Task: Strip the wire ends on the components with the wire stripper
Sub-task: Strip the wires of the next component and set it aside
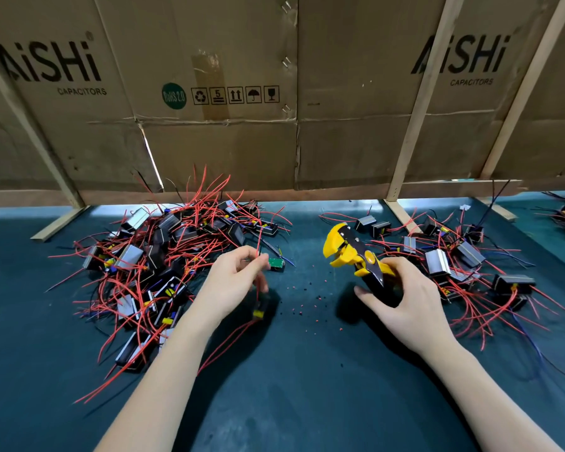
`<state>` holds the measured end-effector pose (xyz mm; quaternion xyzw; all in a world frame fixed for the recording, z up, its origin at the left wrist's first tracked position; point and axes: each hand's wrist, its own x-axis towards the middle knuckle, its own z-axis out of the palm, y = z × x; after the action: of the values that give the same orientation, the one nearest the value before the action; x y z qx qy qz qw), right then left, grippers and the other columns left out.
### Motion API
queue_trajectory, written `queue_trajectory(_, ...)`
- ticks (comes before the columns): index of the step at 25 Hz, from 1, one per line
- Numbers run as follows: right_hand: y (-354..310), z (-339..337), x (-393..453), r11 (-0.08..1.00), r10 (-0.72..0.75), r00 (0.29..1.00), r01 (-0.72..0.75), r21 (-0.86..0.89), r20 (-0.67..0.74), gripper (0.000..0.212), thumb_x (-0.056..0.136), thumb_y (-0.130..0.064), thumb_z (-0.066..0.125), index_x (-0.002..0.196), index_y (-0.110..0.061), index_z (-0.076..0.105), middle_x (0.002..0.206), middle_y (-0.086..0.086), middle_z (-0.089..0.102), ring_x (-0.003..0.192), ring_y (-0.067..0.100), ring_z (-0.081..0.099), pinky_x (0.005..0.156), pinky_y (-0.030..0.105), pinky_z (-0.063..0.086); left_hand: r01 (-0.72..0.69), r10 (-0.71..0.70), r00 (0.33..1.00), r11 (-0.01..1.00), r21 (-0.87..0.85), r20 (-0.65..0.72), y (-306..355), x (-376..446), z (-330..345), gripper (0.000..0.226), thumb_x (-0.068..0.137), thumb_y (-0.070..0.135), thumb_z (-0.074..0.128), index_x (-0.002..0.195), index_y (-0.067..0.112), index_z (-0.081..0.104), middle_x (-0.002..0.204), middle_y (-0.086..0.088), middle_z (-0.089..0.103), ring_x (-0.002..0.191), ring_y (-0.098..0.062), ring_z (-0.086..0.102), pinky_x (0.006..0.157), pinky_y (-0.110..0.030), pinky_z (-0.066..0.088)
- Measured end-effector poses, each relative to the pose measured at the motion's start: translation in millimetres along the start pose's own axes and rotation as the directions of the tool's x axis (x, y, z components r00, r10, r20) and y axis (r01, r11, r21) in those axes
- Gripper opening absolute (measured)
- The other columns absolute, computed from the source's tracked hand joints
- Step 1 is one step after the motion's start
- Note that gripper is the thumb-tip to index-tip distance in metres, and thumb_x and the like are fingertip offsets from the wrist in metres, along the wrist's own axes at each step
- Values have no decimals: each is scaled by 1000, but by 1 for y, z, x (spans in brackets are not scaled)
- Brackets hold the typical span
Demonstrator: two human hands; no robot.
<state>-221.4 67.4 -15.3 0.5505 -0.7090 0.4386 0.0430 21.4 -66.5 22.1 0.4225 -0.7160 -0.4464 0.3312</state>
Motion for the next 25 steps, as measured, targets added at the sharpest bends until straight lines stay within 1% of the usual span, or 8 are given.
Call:
queue_trajectory(2, 0, 0, 1, 1000, 7, 999, -7, 9, -44, 40, 73, -36, 82, 103, -19, 61, 94, -8, 64, 85, 15, 60, 77, 27, 45, -92, 93, 996, 993, -70, 5, 6, -4, 5, 25, 101, 19, 50, 84, 9, 64, 54, -4, 63, 57, -16, 56, 62, -25, 44)
queue_trajectory(4, 2, -1, 2, 1000, 11, 997, -12, -13, -77, 40, 73, -35, 81, 103, -17, 62, 95, -7, 63, 85, 15, 60, 77, 26, 43, -127, 134, 991, 976, -177, 30, 10, -7, 7, 25, 102, 15, 47, 86, 6, 63, 57, -6, 63, 53, -16, 57, 59, -24, 46)
queue_trajectory(7, 2, -2, 1, 999, 34, 992, -38, -38, -119, 44, 73, -37, 80, 108, -15, 63, 98, -4, 64, 88, 18, 60, 78, 30, 46, -85, 122, 987, 952, -293, 109, 15, -12, 12, 16, 101, 13, 49, 95, 1, 57, 64, -10, 68, 49, -20, 61, 54, -25, 48)
queue_trajectory(10, 0, -1, 1, 996, 38, 989, -50, -80, -145, 52, 74, -39, 79, 117, -14, 63, 102, -2, 64, 92, 22, 61, 82, 38, 50, 10, 78, 970, 933, -359, 231, 20, -16, 16, 5, 100, 9, 50, 97, 5, 52, 80, -15, 75, 66, -23, 72, 60, -22, 53)
queue_trajectory(12, -1, -1, 2, 992, 13, 988, -33, -125, -156, 54, 74, -40, 79, 118, -14, 63, 101, 0, 64, 91, 24, 61, 81, 41, 51, 44, 69, 954, 931, -364, 292, 21, -18, 18, 5, 99, 6, 52, 94, 8, 53, 88, -18, 76, 75, -25, 74, 63, -22, 54)
queue_trajectory(18, -2, 4, -1, 961, -85, 978, 30, -274, -190, 51, 69, -36, 85, 106, -8, 64, 95, 4, 65, 89, 32, 62, 79, 42, 48, 57, 89, 926, 928, -369, 366, 20, -22, 24, 5, 97, 6, 56, 93, 8, 54, 93, -17, 76, 85, -26, 75, 65, -22, 54)
queue_trajectory(21, -3, 5, -1, 934, -148, 976, 84, -346, -161, 50, 67, -38, 84, 101, -7, 64, 91, 5, 64, 86, 33, 61, 74, 41, 46, 20, 108, 925, 944, -328, 366, 21, -22, 25, 6, 98, 5, 54, 93, 8, 52, 86, -14, 76, 73, -23, 73, 61, -20, 50)
queue_trajectory(25, -6, 7, -2, 918, -190, 971, 124, -377, -143, 52, 69, -50, 69, 99, -8, 63, 88, 3, 62, 83, 31, 59, 72, 40, 44, 21, 83, 944, 951, -309, 319, 22, -22, 25, 12, 97, 2, 53, 90, 11, 51, 72, -11, 71, 49, -17, 58, 52, -19, 43)
